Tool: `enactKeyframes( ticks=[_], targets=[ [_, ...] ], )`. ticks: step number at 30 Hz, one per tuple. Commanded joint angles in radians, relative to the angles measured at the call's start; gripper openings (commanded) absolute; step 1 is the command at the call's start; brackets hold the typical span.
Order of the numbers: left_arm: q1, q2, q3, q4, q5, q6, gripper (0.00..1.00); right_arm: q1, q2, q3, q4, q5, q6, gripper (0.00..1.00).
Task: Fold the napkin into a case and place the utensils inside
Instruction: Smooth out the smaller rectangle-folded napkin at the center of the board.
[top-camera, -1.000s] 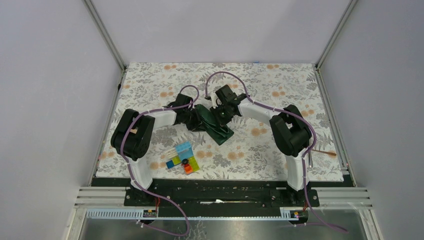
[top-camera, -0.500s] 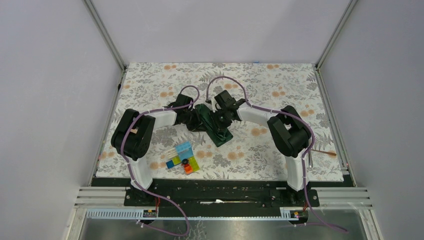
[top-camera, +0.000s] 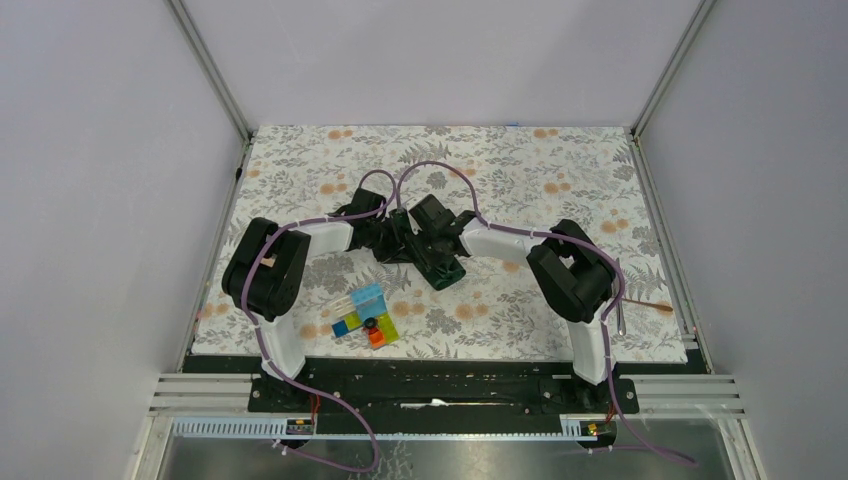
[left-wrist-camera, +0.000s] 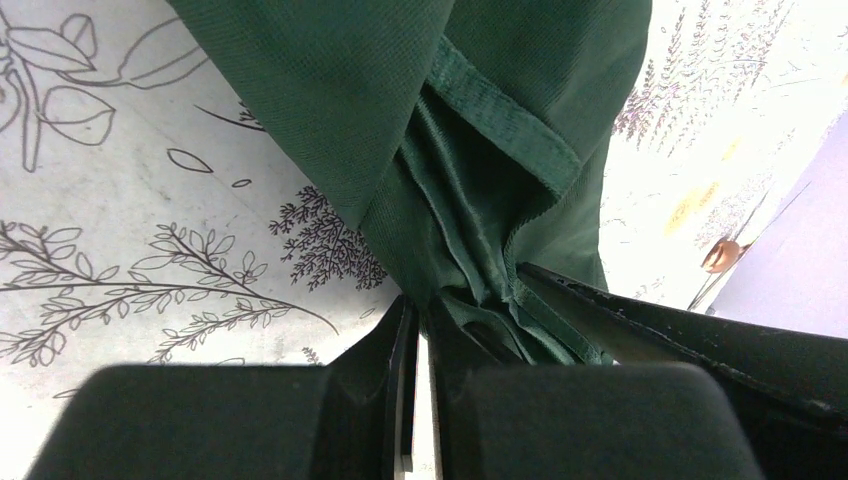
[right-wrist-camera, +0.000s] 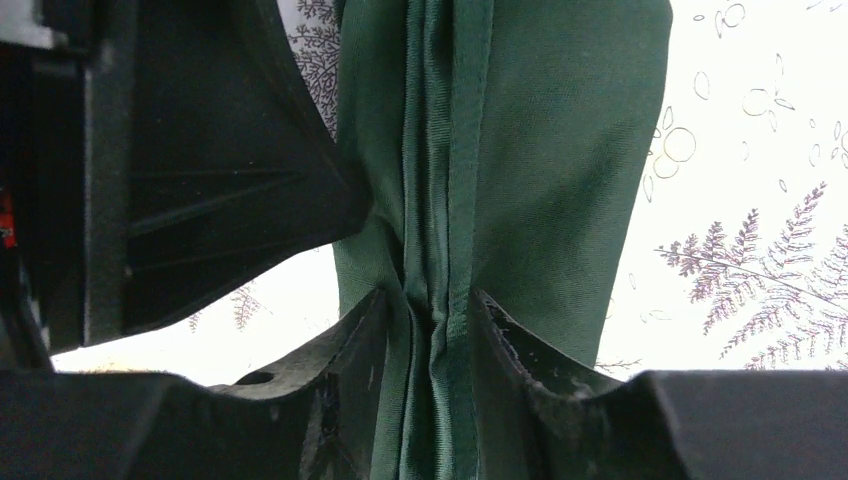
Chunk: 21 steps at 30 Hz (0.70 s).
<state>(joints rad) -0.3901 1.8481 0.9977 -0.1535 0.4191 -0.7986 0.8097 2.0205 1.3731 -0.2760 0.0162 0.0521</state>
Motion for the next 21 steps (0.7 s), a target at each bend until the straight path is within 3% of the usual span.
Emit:
enactKeyframes(
  ticks=[1,4,9,16,21],
  targets=[
    [-0.008,-0.002,-0.025,0.018,-0.017,0.022,0.10,0.016,0.008,-0.004,0.002,-0.002,0.015,0.45],
    [-0.008,-0.014,-0.030,0.016,-0.005,0.026,0.14,0.016,-0.004,0.000,-0.001,-0.049,0.053,0.56],
    [-0.008,-0.081,-0.036,-0.009,0.010,0.030,0.27,0.002,-0.023,-0.016,0.015,-0.098,0.103,0.62],
    [-0.007,-0.048,-0.031,0.021,0.073,0.007,0.36,-0.068,-0.005,-0.025,0.045,-0.212,0.231,0.56],
    [-0.007,-0.028,-0.043,0.006,0.020,0.027,0.23,-0.103,-0.015,-0.055,0.081,-0.268,0.291,0.57]
  ],
)
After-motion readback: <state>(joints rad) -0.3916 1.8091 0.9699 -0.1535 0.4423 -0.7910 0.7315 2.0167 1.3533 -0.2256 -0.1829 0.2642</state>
